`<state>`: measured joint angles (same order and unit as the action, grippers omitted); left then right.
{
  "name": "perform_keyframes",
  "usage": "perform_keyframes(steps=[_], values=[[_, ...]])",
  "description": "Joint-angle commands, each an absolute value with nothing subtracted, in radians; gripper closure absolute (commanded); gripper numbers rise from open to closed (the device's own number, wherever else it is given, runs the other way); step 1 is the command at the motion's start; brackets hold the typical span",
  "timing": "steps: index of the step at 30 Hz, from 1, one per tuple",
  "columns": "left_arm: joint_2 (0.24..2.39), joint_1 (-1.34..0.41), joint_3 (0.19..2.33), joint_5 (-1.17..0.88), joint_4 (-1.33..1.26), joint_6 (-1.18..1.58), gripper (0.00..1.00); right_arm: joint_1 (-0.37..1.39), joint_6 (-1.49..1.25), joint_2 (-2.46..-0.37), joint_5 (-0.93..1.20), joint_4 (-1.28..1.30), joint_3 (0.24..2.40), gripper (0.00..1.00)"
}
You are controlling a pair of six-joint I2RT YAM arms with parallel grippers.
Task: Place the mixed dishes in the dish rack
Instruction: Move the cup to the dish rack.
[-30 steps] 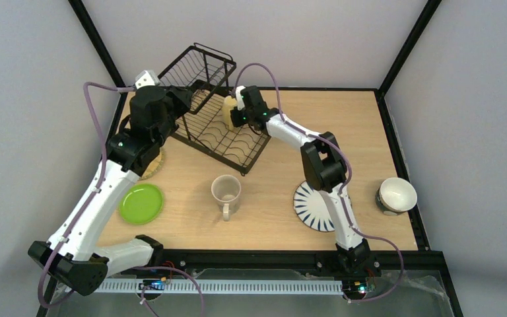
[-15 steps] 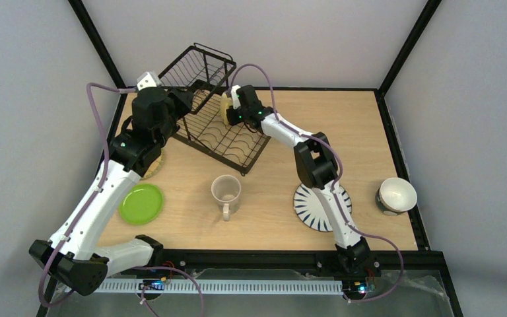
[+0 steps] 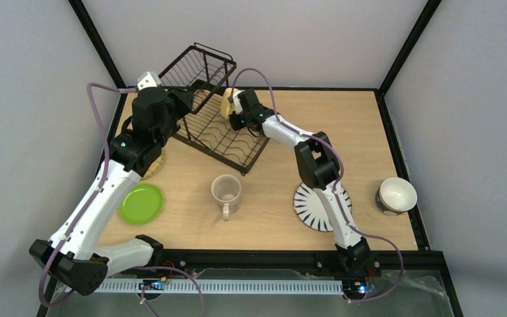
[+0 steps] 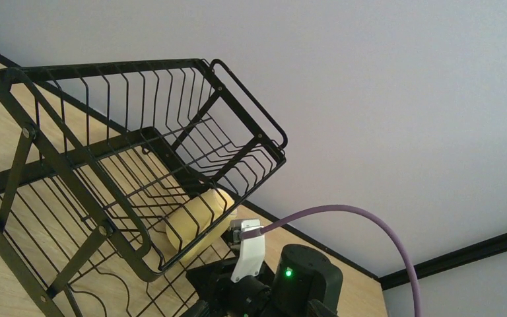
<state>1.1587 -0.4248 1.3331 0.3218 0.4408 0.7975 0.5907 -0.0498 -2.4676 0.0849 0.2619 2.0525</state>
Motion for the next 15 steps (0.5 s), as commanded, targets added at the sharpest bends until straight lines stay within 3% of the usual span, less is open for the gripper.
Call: perform_keyframes(steps=[1, 15], values=[[1.159, -0.419, 1.312, 0.311, 0.426, 0.808, 0.17, 0.592, -0.029, -2.403, 0.055, 0.269, 2.021, 0.93], [1.166, -0.419, 1.315, 0.314, 0.426, 0.79, 0.17, 0.585, -0.02, -2.385, -0.094, 0.176, 1.97, 0.93]])
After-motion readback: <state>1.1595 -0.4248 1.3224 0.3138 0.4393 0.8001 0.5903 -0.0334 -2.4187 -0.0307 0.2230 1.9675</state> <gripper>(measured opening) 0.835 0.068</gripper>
